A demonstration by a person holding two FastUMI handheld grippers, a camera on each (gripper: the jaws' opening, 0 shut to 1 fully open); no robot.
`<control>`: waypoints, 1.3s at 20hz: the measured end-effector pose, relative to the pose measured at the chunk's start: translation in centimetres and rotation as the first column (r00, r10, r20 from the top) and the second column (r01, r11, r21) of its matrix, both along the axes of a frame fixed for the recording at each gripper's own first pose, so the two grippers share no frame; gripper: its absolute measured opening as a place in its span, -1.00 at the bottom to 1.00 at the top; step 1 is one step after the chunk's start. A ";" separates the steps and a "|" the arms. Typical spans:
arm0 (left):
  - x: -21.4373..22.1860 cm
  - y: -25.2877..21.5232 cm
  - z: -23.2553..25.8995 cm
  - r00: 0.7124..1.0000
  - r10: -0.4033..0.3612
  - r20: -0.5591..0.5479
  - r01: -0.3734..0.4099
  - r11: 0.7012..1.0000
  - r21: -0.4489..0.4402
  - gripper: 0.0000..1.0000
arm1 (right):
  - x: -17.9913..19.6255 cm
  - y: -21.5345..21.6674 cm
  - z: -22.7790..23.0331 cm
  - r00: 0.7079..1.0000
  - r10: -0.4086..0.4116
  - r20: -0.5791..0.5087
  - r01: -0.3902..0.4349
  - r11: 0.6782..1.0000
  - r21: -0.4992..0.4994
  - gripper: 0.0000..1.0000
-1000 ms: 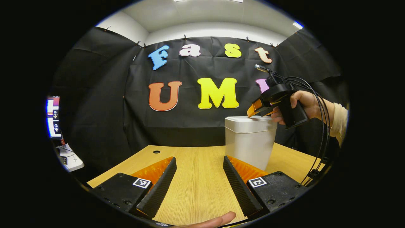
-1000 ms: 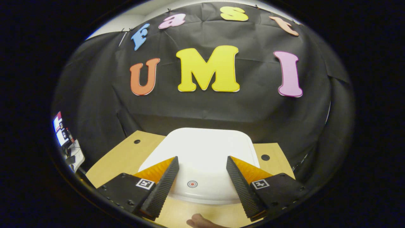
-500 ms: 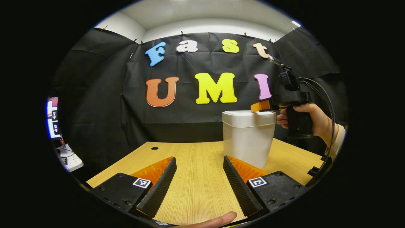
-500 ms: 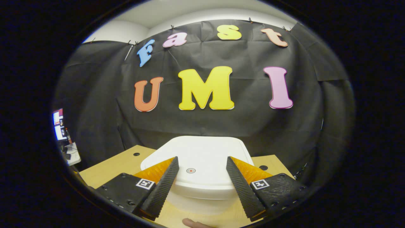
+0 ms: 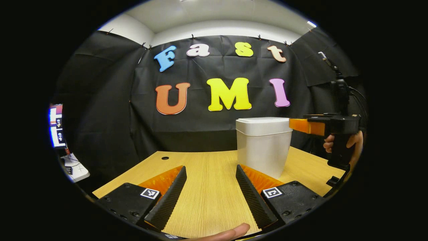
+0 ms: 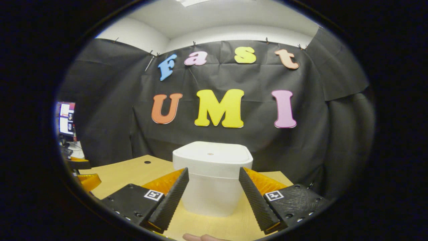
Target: Press the lid of the desktop garbage bin to open it, pick up the crumpled paper on the desktop and throw it into the bin, then pick up the pop can on the desktop and drop it into the bin, and finally close the garbage bin lid.
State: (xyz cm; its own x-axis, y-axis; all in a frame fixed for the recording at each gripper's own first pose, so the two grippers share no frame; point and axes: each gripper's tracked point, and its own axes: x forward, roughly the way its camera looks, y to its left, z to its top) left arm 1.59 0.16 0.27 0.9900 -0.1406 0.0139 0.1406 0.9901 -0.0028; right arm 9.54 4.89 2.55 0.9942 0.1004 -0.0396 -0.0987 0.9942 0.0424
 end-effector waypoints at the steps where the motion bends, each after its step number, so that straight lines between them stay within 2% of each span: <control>1: 0.0 0.4 0.2 1.000 0.017 0.006 -0.017 1.000 0.004 0.92 | -1.2 0.3 -0.4 1.000 0.007 0.001 -0.007 1.000 0.006 0.88; 4: -0.3 0.9 0.6 0.998 0.054 0.019 -0.054 0.998 0.013 0.92 | -4.2 -0.8 -2.9 0.999 -0.016 -0.045 0.016 1.000 0.005 0.87; 10: -1.4 -0.2 1.8 0.995 0.077 0.065 -0.078 0.997 0.017 0.92 | -7.3 -6.8 -5.5 0.986 -0.156 -0.058 0.154 0.987 -0.036 0.96; 11: -1.4 -0.2 1.7 0.995 0.082 0.065 -0.082 0.997 0.008 0.92 | -7.6 -7.1 -5.6 0.986 -0.157 -0.054 0.156 0.987 -0.033 0.92; 13: -1.2 -0.3 1.3 0.994 0.092 0.058 -0.091 0.996 -0.021 0.92 | -7.8 -7.2 -6.1 0.986 -0.158 -0.059 0.156 0.987 -0.026 0.96; 16: -1.2 -0.7 0.9 0.996 0.076 0.043 -0.074 0.996 -0.051 0.92 | -7.7 -6.9 -6.6 0.987 -0.147 -0.066 0.146 0.989 -0.024 0.92; 20: -1.2 -0.1 1.0 0.995 0.087 0.047 -0.085 0.995 -0.042 0.92 | -7.7 -6.3 -7.3 0.987 -0.148 -0.065 0.143 0.987 -0.076 0.92; 24: -1.4 -0.3 1.1 0.996 0.075 0.048 -0.074 0.997 -0.032 0.92 | -7.5 -6.1 -7.8 0.986 -0.146 -0.079 0.139 0.987 -0.085 0.87; 26: -1.3 -0.6 0.9 0.997 0.066 0.043 -0.065 0.997 -0.033 0.92 | -7.3 -6.4 -8.2 0.984 -0.155 -0.085 0.147 0.985 -0.094 0.92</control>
State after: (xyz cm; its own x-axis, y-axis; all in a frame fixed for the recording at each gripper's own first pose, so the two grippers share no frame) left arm 0.34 -0.43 1.16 0.9953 -0.0742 0.0614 0.0762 0.9967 -0.0297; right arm 2.27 -1.52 -5.61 0.9894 -0.0584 -0.1329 0.0530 0.9977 -0.0434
